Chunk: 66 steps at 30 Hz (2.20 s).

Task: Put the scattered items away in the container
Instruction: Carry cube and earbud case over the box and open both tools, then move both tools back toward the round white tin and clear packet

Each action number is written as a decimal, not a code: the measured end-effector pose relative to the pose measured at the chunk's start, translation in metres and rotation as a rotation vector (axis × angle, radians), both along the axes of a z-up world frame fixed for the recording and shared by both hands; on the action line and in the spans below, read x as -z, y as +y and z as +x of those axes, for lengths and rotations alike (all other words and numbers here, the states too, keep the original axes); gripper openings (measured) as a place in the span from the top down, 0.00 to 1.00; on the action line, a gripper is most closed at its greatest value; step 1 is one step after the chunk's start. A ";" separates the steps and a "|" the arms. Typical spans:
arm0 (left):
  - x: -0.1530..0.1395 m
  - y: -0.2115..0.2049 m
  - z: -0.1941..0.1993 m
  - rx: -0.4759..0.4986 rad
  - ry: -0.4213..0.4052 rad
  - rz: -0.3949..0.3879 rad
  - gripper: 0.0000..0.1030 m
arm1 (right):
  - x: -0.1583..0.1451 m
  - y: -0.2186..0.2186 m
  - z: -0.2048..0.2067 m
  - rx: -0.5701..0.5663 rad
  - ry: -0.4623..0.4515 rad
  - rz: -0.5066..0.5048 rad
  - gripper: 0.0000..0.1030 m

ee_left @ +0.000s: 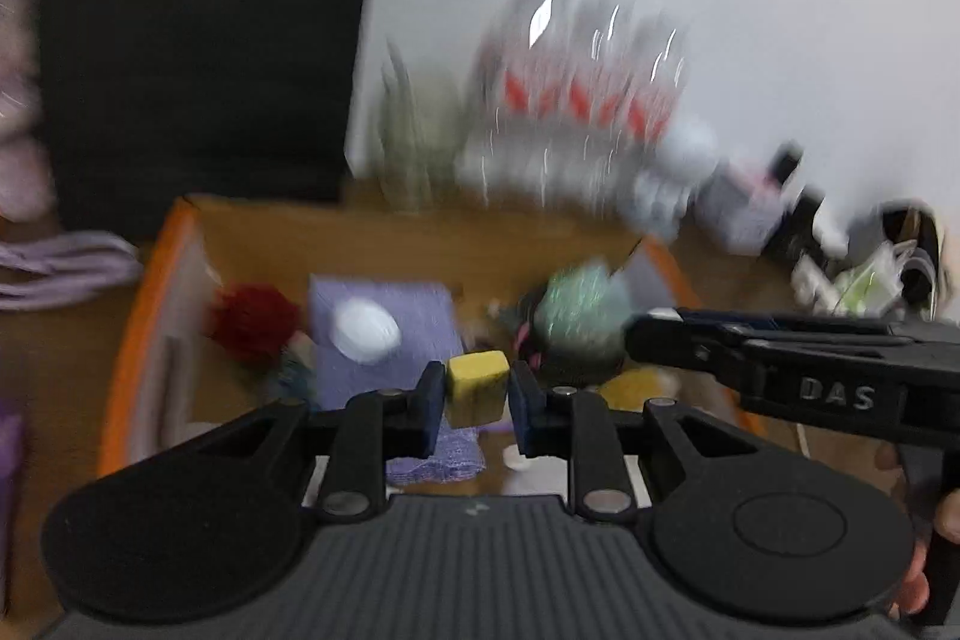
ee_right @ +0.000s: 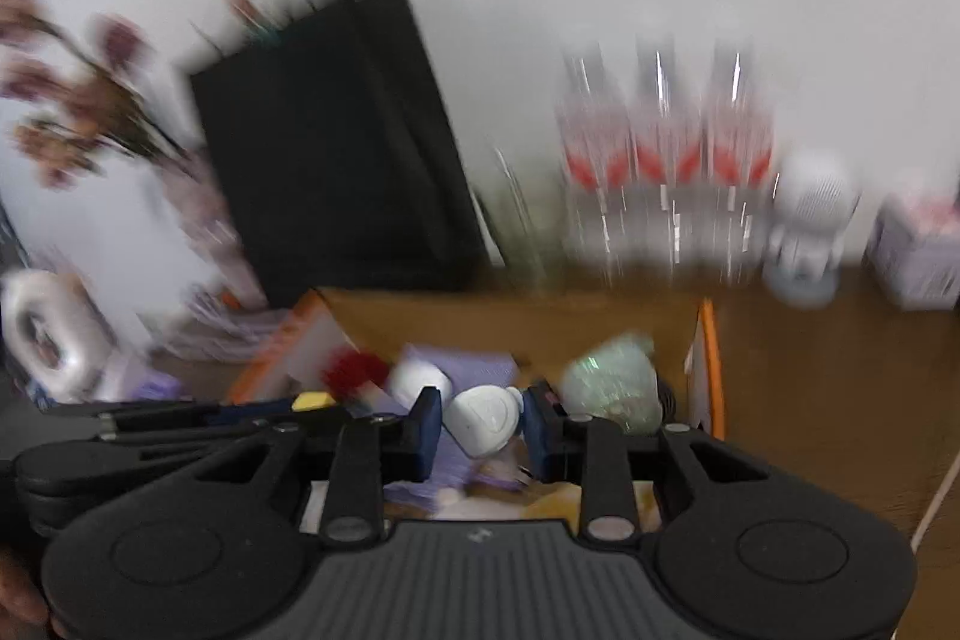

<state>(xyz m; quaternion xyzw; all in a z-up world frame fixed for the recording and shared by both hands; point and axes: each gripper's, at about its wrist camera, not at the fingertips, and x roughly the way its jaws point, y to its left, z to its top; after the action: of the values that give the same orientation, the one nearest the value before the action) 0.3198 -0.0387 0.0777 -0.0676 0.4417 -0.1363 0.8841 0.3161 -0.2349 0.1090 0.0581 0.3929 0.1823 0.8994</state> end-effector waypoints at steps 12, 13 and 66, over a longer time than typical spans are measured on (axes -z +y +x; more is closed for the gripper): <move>0.039 -0.004 0.049 0.014 0.152 0.148 0.48 | 0.061 0.020 0.056 -0.044 0.258 -0.204 0.62; 0.032 0.000 0.045 0.012 0.150 0.139 0.43 | 0.055 0.016 0.054 -0.040 0.242 -0.201 0.51; 0.051 0.060 -0.352 -0.307 -0.543 0.200 0.00 | 0.097 0.046 -0.236 -0.032 -0.249 -0.102 0.26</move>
<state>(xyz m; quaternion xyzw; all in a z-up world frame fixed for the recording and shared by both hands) -0.0317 0.0215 0.0271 -0.0074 0.1859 0.0300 0.9821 0.0797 -0.1890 0.0125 -0.0170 0.2877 0.1821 0.9401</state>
